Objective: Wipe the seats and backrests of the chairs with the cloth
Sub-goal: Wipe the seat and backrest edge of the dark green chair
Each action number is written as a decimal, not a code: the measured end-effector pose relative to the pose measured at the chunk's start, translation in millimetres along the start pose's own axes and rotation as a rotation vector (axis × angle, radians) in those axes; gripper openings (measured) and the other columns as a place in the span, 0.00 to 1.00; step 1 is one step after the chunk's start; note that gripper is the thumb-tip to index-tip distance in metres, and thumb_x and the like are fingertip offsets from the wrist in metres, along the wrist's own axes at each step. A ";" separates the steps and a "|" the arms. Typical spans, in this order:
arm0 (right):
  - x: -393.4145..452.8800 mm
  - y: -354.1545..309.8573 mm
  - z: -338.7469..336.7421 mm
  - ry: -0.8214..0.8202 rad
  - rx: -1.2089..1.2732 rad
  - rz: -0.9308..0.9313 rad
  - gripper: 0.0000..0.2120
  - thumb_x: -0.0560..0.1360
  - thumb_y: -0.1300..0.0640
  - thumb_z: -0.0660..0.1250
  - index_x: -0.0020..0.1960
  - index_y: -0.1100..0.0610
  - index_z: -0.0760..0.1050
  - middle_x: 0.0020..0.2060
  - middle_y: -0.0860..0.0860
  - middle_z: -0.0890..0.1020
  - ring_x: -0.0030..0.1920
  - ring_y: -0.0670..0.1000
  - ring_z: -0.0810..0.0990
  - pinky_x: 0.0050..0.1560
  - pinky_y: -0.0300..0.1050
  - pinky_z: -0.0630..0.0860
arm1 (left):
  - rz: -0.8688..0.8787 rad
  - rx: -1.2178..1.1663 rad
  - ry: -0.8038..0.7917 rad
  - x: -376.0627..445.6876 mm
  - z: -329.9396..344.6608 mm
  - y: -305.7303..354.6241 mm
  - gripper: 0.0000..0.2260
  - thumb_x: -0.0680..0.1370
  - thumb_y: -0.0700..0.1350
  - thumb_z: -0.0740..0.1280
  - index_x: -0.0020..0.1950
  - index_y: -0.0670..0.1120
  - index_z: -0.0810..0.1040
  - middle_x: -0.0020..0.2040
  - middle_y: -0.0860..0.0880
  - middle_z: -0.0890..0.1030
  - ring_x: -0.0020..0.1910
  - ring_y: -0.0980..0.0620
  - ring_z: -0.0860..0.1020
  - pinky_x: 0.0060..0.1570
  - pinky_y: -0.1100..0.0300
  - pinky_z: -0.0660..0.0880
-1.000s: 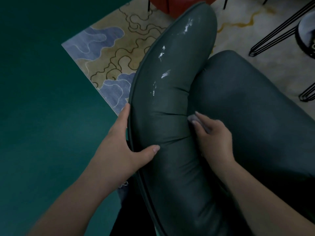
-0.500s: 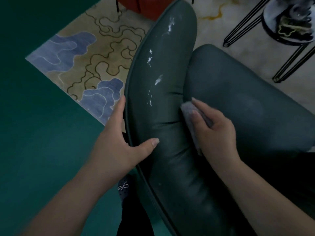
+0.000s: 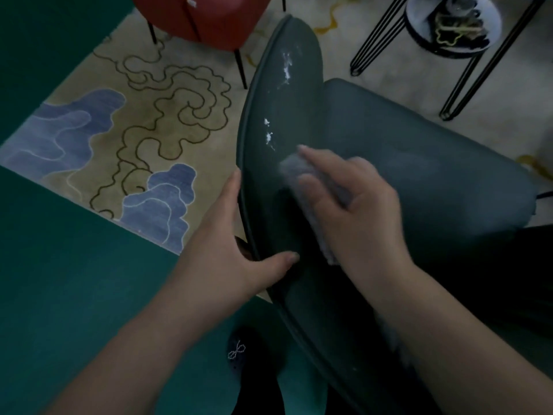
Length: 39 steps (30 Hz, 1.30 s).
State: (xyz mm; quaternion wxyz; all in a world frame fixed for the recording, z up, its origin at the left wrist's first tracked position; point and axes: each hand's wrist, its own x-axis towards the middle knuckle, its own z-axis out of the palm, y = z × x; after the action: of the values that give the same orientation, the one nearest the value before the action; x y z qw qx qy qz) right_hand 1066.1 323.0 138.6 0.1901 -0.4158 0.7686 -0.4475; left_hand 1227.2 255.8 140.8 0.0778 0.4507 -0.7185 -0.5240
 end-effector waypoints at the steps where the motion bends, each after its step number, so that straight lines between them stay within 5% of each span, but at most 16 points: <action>1: 0.6 -5.6 8.0 -0.049 -0.052 -0.083 0.17 0.74 0.45 0.67 0.63 0.43 0.76 0.44 0.47 0.74 0.44 0.43 0.76 0.47 0.35 0.74 | 0.004 0.030 -0.007 3.1 -0.8 -0.6 0.53 0.55 0.68 0.71 0.74 0.71 0.47 0.69 0.61 0.72 0.60 0.51 0.78 0.56 0.58 0.75; 3: 2.0 -4.7 15.8 -0.086 -0.131 -0.127 0.17 0.74 0.47 0.69 0.62 0.43 0.77 0.42 0.48 0.73 0.43 0.47 0.76 0.46 0.42 0.76 | -0.003 0.062 -0.024 8.5 -1.6 -0.4 0.54 0.54 0.69 0.71 0.74 0.71 0.45 0.69 0.60 0.73 0.60 0.53 0.77 0.57 0.57 0.75; 9: 11.7 25.2 -8.1 0.046 -0.043 0.111 0.14 0.76 0.53 0.68 0.61 0.46 0.78 0.45 0.48 0.77 0.46 0.36 0.76 0.49 0.22 0.66 | -0.017 0.018 -0.010 20.9 -3.4 2.1 0.54 0.55 0.67 0.72 0.74 0.71 0.45 0.72 0.67 0.65 0.64 0.58 0.73 0.63 0.58 0.73; 14: 26.7 4.3 22.3 -0.070 -0.082 -0.175 0.15 0.74 0.46 0.68 0.61 0.43 0.78 0.42 0.46 0.72 0.42 0.44 0.75 0.44 0.36 0.74 | -0.033 0.045 -0.008 28.5 -6.9 3.4 0.56 0.54 0.68 0.72 0.76 0.69 0.46 0.71 0.61 0.68 0.64 0.55 0.73 0.62 0.53 0.74; 17: 37.6 22.2 13.6 -0.044 -0.036 0.019 0.14 0.75 0.48 0.69 0.60 0.42 0.78 0.43 0.45 0.74 0.44 0.42 0.76 0.48 0.31 0.72 | -0.045 0.025 -0.013 36.4 -14.1 5.9 0.54 0.56 0.67 0.74 0.76 0.68 0.49 0.72 0.65 0.65 0.62 0.54 0.75 0.60 0.51 0.76; 21: 47.4 34.9 0.5 0.050 0.073 0.166 0.13 0.76 0.51 0.68 0.60 0.43 0.79 0.46 0.47 0.77 0.48 0.39 0.77 0.49 0.22 0.67 | -0.037 0.025 -0.015 51.7 -16.1 14.5 0.53 0.59 0.63 0.76 0.77 0.67 0.48 0.74 0.65 0.62 0.70 0.55 0.69 0.68 0.50 0.70; 25: 47.7 17.2 24.5 -0.083 -0.011 -0.104 0.18 0.73 0.43 0.65 0.63 0.39 0.74 0.43 0.44 0.73 0.44 0.41 0.76 0.47 0.33 0.74 | -0.049 0.054 -0.013 58.9 -15.6 17.3 0.54 0.58 0.65 0.75 0.78 0.64 0.49 0.74 0.60 0.65 0.70 0.54 0.69 0.67 0.49 0.70; 30: 63.0 42.7 4.6 -0.004 0.051 0.163 0.14 0.75 0.50 0.67 0.60 0.39 0.77 0.42 0.44 0.74 0.44 0.41 0.76 0.50 0.31 0.70 | -0.073 0.071 -0.004 58.3 -18.3 17.1 0.56 0.56 0.63 0.75 0.77 0.67 0.46 0.70 0.70 0.58 0.69 0.63 0.65 0.66 0.60 0.67; 34: 72.5 18.1 16.2 0.023 0.110 0.074 0.15 0.75 0.49 0.68 0.62 0.41 0.76 0.44 0.45 0.74 0.46 0.40 0.76 0.48 0.27 0.70 | -0.060 0.047 -0.029 67.0 -19.2 18.5 0.55 0.57 0.63 0.78 0.75 0.69 0.48 0.63 0.76 0.60 0.66 0.67 0.65 0.63 0.65 0.66; 37: 85.4 -4.1 38.7 -0.087 -0.145 -0.145 0.17 0.74 0.43 0.65 0.63 0.39 0.74 0.43 0.46 0.71 0.42 0.43 0.73 0.41 0.41 0.76 | -0.037 0.022 -0.044 74.6 -21.4 16.4 0.45 0.55 0.60 0.78 0.67 0.70 0.59 0.58 0.72 0.73 0.57 0.67 0.74 0.49 0.73 0.72; 39: 89.2 -2.8 43.7 -0.084 -0.286 -0.170 0.17 0.74 0.43 0.66 0.63 0.39 0.75 0.42 0.47 0.71 0.40 0.47 0.73 0.38 0.46 0.76 | -0.019 0.009 -0.067 78.6 -23.4 13.7 0.49 0.54 0.63 0.76 0.72 0.69 0.56 0.63 0.70 0.71 0.61 0.66 0.73 0.55 0.70 0.73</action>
State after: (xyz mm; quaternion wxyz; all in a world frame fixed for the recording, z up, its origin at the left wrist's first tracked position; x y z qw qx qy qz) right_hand 1044.5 226.9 125.0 0.1225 -0.5206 0.7776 -0.3305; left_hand 1187.3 183.1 134.0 0.0466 0.4402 -0.7186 -0.5363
